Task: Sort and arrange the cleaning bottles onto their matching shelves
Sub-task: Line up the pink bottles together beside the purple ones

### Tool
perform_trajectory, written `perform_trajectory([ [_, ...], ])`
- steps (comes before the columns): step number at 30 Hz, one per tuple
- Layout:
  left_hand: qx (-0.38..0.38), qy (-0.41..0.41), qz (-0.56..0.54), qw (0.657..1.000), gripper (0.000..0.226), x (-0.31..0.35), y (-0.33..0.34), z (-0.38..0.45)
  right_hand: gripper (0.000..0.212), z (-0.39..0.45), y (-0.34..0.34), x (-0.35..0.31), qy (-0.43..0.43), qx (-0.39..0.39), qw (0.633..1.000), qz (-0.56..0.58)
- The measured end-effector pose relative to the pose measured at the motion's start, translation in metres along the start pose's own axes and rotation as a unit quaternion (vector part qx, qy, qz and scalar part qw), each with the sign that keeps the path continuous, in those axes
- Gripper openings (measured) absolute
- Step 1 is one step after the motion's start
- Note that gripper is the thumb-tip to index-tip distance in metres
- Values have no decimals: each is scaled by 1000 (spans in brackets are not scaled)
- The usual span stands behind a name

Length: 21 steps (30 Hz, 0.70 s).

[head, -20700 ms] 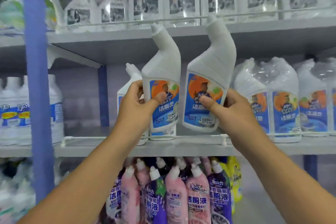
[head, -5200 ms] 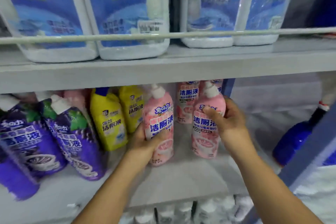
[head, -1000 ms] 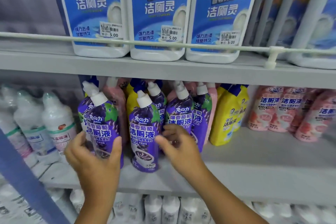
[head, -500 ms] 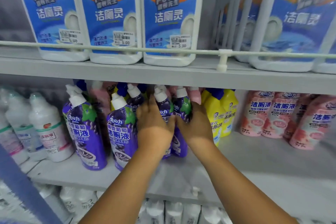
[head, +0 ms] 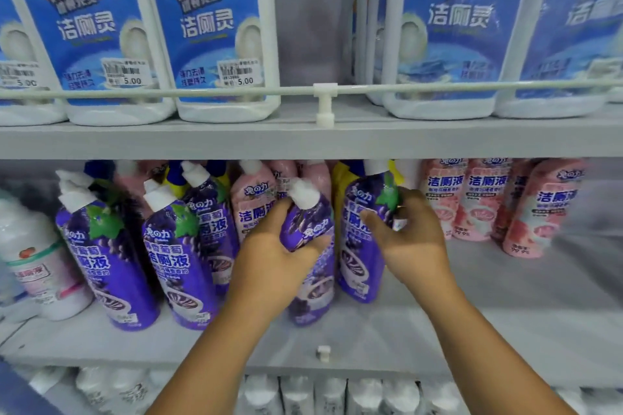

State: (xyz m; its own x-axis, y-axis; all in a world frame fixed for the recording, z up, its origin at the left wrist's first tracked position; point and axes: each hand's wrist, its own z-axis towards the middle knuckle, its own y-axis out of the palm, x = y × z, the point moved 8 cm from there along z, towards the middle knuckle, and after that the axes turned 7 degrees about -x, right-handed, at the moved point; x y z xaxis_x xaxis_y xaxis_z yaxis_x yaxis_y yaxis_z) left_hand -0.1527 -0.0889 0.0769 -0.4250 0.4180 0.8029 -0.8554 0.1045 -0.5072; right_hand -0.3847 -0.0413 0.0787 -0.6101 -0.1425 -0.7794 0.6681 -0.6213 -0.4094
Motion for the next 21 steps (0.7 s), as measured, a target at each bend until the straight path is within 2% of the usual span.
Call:
perform_trajectory([
  [3,-9,8,-24,1000,39,18,34,10,27,9,-20,24,18,17,999,-33],
  [5,-30,1,-28,999,41,28,59,20,33,13,-28,41,40,32,997,-52],
  [8,-47,18,22,999,48,41,87,39,35,19,-37,52,42,60,994,-77],
  [11,-41,35,40,998,55,46,102,53,36,27,-36,56,41,52,994,-92],
  [14,-54,45,30,997,60,42,111,57,38,31,-32,62,60,39,996,-53],
  [16,-55,67,8,996,61,38,105,53,44,23,-37,58,82,66,994,-22],
  [17,-41,73,-4,997,59,35,93,50,46,15,-43,47,72,99,992,-25],
  [19,33,83,-19,996,46,24,55,47,35,-7,-51,6,-43,171,984,-25],
  [21,153,98,7,983,36,10,9,47,19,-25,-38,-35,-121,151,980,48],
])
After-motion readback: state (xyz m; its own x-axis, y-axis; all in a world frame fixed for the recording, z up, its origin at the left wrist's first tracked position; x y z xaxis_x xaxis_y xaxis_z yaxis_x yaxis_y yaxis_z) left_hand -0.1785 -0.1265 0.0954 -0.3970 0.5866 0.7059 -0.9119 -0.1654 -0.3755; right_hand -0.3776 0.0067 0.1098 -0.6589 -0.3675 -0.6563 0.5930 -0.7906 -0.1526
